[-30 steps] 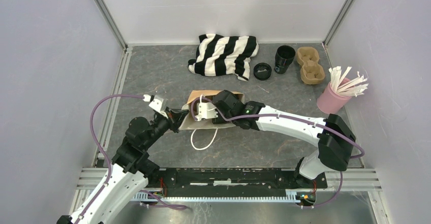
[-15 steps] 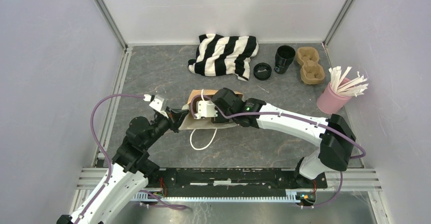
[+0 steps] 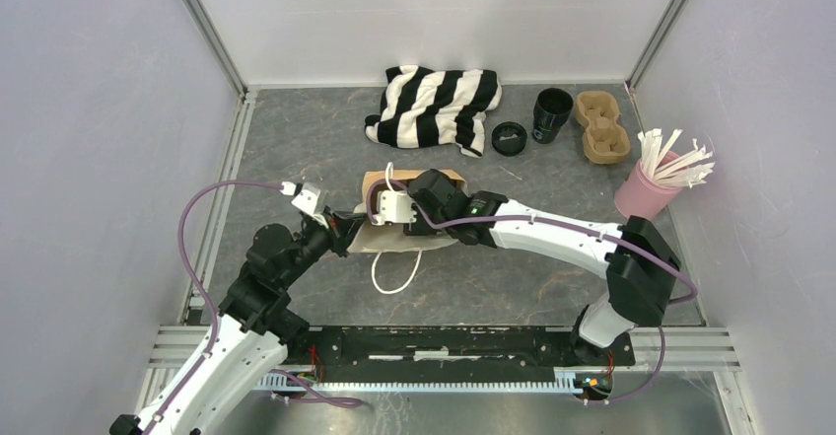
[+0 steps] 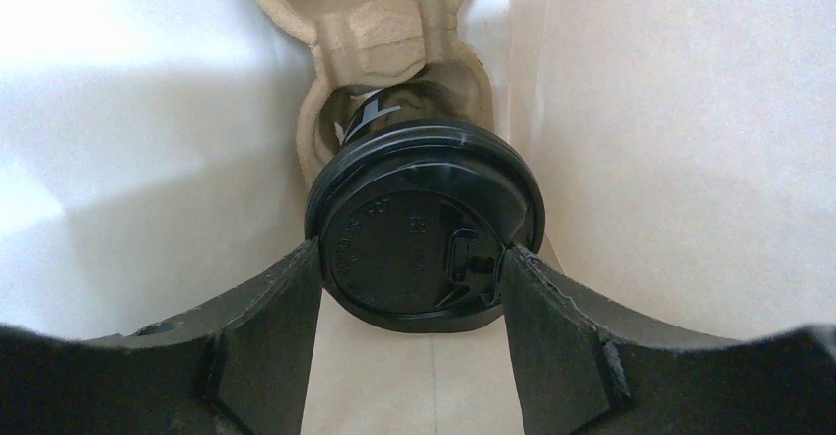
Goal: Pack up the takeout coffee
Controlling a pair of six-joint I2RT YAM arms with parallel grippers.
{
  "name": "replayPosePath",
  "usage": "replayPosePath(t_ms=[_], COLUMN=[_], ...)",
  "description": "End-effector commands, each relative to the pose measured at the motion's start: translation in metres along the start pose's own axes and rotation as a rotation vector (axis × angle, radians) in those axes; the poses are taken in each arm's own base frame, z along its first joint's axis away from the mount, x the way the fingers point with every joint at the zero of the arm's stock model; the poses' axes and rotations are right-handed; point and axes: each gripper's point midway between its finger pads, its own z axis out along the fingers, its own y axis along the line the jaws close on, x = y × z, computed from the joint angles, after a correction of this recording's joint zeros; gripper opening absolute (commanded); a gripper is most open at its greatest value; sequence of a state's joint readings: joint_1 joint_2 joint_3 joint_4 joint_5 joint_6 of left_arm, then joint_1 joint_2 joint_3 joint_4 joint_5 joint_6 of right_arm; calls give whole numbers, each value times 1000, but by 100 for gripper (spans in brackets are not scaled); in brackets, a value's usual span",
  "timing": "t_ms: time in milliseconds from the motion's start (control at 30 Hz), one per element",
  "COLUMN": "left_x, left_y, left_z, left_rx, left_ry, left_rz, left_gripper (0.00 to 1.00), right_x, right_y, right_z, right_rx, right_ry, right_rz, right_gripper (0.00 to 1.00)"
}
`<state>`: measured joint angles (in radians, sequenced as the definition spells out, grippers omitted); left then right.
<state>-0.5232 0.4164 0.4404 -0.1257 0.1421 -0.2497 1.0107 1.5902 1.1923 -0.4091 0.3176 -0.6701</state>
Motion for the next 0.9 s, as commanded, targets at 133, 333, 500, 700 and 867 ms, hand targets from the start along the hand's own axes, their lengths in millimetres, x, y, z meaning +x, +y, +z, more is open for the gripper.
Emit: replayPosePath(t_ms=[133,333,500,700,867], left_x=[-31,-61,-78,-83,-82], left_y=[-12,-15,-27,-28,-15], left_z=[0,2,10,19,22], left_rx=[21,-8,12,-33,-143], left_ry=[-20,-20,21,102,149], left_rz=[-45,-63,-127,-237,-297], left_gripper=[2,2,2,2,2], right_x=[-10,-17,-19,-26,-34], right_y=[-11,-9,-6,7,18], right_z=[10,-5,-21,-39,-41], right_rx=[10,-40,-93,-211,-288], right_ry=[-21,-32,-16,4,-9], right_rz=[30,69,111,160,195], right_gripper=[67,68,68,68,69])
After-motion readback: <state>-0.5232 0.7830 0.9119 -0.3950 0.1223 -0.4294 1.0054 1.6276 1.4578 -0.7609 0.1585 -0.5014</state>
